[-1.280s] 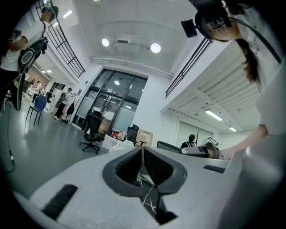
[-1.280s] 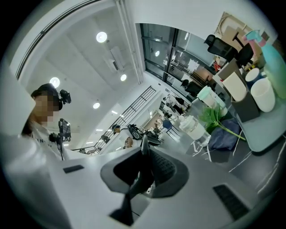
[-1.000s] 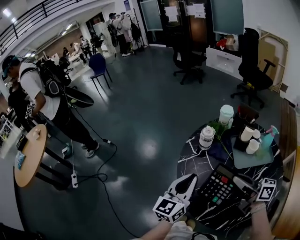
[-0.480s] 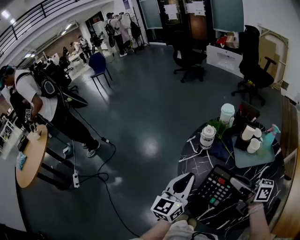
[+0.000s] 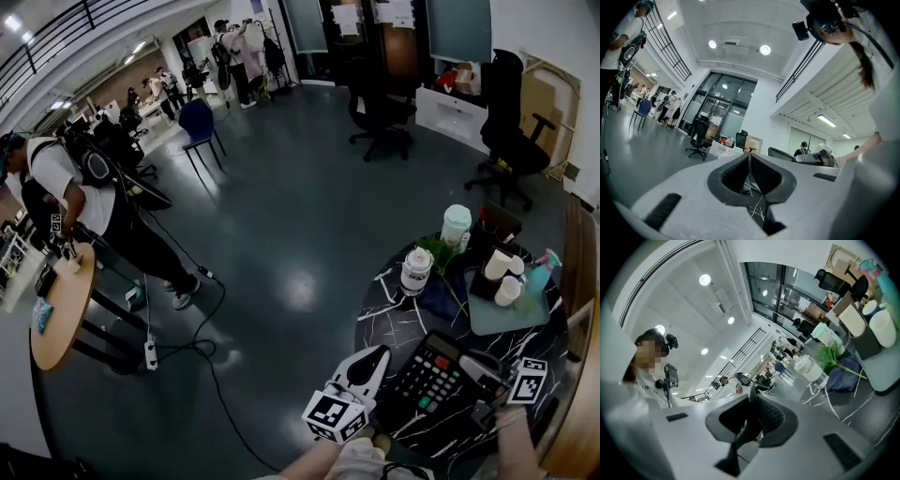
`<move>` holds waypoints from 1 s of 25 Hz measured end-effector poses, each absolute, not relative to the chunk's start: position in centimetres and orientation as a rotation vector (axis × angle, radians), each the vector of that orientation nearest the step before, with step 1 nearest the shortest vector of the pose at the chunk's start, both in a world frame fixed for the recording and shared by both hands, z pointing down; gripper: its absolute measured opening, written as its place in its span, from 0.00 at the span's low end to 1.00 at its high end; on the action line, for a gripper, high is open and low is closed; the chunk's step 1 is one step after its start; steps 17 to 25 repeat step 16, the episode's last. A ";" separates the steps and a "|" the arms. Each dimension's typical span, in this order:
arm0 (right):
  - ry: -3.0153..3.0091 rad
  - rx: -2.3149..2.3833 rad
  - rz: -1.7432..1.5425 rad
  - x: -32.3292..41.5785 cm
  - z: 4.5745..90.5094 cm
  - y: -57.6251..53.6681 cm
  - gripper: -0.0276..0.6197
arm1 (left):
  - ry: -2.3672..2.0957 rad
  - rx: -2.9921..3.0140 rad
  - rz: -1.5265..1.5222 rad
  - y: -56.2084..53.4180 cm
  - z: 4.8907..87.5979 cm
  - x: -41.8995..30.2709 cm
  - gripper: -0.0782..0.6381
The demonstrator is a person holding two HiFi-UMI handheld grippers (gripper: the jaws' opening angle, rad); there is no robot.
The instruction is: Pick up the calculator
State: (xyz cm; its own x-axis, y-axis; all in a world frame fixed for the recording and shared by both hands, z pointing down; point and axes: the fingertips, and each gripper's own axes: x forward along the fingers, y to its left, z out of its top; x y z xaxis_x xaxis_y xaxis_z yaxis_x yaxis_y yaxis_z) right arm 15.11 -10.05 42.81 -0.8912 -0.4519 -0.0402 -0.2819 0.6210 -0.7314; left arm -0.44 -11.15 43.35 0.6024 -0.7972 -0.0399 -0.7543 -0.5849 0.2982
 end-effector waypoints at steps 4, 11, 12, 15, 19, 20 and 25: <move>2.616 -0.606 -1.130 15.2 42.6 -9.9 0.12 | -1.275 2.580 -0.251 -11.1 43.2 -0.5 0.12; 2.612 -0.617 -1.125 15.4 42.6 -9.8 0.12 | -1.254 2.586 -0.250 -11.1 43.3 -0.1 0.12; 2.612 -0.619 -1.125 15.5 42.6 -9.8 0.12 | -1.252 2.588 -0.250 -11.0 43.3 0.0 0.12; 2.609 -0.623 -1.128 15.5 42.7 -9.7 0.12 | -1.248 2.590 -0.250 -11.0 43.3 0.0 0.12; 2.608 -0.624 -1.129 15.5 42.7 -9.6 0.12 | -1.247 2.591 -0.250 -10.9 43.3 0.0 0.12; 2.608 -0.624 -1.129 15.5 42.7 -9.6 0.12 | -1.247 2.591 -0.250 -10.9 43.3 0.0 0.12; 2.608 -0.624 -1.129 15.5 42.7 -9.6 0.12 | -1.247 2.591 -0.250 -10.9 43.3 0.0 0.12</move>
